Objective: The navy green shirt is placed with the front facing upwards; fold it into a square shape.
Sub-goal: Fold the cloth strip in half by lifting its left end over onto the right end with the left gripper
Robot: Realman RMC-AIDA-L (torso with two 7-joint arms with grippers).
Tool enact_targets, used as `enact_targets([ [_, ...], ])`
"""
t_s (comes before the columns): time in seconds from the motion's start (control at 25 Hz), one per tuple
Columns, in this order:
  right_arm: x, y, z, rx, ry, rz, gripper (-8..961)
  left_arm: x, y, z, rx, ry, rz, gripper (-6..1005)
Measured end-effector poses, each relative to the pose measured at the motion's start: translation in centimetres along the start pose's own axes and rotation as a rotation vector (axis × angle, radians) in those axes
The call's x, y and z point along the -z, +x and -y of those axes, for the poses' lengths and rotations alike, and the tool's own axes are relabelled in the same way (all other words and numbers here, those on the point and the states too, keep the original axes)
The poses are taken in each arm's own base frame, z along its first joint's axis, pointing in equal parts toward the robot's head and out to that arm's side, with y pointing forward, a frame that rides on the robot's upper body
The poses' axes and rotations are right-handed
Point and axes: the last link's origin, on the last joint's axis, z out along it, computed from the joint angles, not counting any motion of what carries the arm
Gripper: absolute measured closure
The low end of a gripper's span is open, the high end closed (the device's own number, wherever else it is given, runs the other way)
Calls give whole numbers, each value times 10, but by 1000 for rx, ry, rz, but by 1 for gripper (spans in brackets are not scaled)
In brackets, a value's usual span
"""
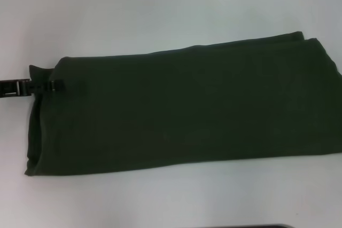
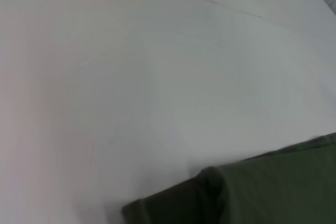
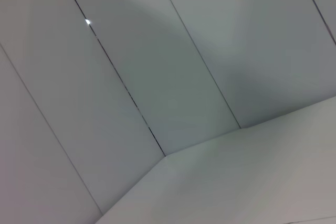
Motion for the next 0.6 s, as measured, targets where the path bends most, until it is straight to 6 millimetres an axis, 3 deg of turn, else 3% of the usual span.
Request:
enact_targets([
  [0.6,-5,1,-1,-4,-5,1,54,8,2,9,-3,51,-20,119],
])
